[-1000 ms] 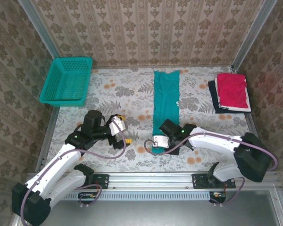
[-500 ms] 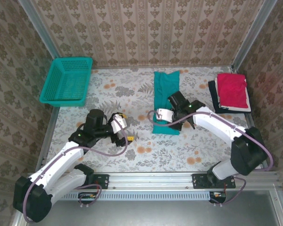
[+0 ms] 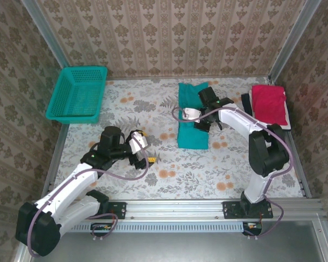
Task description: Fold and stack the t-shirts
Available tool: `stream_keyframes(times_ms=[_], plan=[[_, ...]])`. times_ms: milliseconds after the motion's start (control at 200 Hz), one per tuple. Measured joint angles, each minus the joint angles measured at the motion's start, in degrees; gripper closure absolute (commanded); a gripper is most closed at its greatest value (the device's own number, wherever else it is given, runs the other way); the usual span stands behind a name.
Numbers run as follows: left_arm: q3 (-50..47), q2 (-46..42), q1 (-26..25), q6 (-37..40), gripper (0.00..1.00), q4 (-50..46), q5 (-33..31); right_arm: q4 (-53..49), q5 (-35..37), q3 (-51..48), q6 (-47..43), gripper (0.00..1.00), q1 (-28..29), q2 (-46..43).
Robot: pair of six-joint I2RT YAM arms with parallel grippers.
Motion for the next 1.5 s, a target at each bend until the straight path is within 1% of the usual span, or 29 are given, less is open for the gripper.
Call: stream_keyframes(times_ms=[270, 655, 950, 990, 1045, 1060, 1120, 1150, 1175, 1195, 1230, 1360, 1500], plan=[[0.0, 1.5, 0.0, 0.0, 0.00, 1.0, 0.0, -0.3, -1.1, 7.1, -2.2, 1.00, -0.2, 6.5], [0.0, 2.5, 0.0, 0.0, 0.00, 1.0, 0.0, -0.3, 0.6, 10.2, -2.6, 1.00, -2.6, 11.3], [0.0, 2.8, 0.0, -0.2, 0.00, 1.2, 0.0, -0.3, 1.1, 11.2, -2.5, 1.00, -2.8, 13.4], [0.0, 2.8, 0.0, -0.2, 0.00, 1.2, 0.0, -0.3, 1.2, 11.6, -2.5, 0.94, -2.8, 13.7], [0.0, 2.8, 0.0, -0.3, 0.00, 1.2, 0.0, -0.1, 1.9, 12.2, -2.3, 0.89, -2.8, 14.1], [0.0, 2.8, 0.0, -0.4, 0.00, 1.2, 0.0, 0.0, 2.0, 12.3, -2.3, 0.85, -2.8, 14.3], [0.0, 2.8, 0.0, -0.4, 0.00, 1.2, 0.0, 0.0, 2.6, 12.5, -2.0, 0.58, -2.8, 14.4], [0.0, 2.8, 0.0, -0.5, 0.00, 1.2, 0.0, 0.1, 2.8, 12.5, -1.5, 0.42, -2.8, 14.4], [0.0, 2.8, 0.0, -0.5, 0.00, 1.2, 0.0, 0.1, 3.2, 12.6, -1.0, 0.32, -2.8, 14.4], [0.0, 2.8, 0.0, -0.6, 0.00, 1.2, 0.0, 0.3, 3.4, 12.7, -0.8, 0.28, -2.8, 14.4], [0.0, 2.8, 0.0, -0.6, 0.00, 1.2, 0.0, 0.5, 3.8, 12.7, -0.5, 0.26, -2.9, 14.4], [0.0, 2.8, 0.0, -0.9, 0.00, 1.5, 0.0, 2.3, 5.4, 11.1, 0.6, 0.26, -2.9, 12.3], [-0.2, 2.8, 0.0, -1.2, 0.00, 2.7, 0.0, 5.5, 6.4, 4.5, 1.0, 0.26, -2.1, 4.2]])
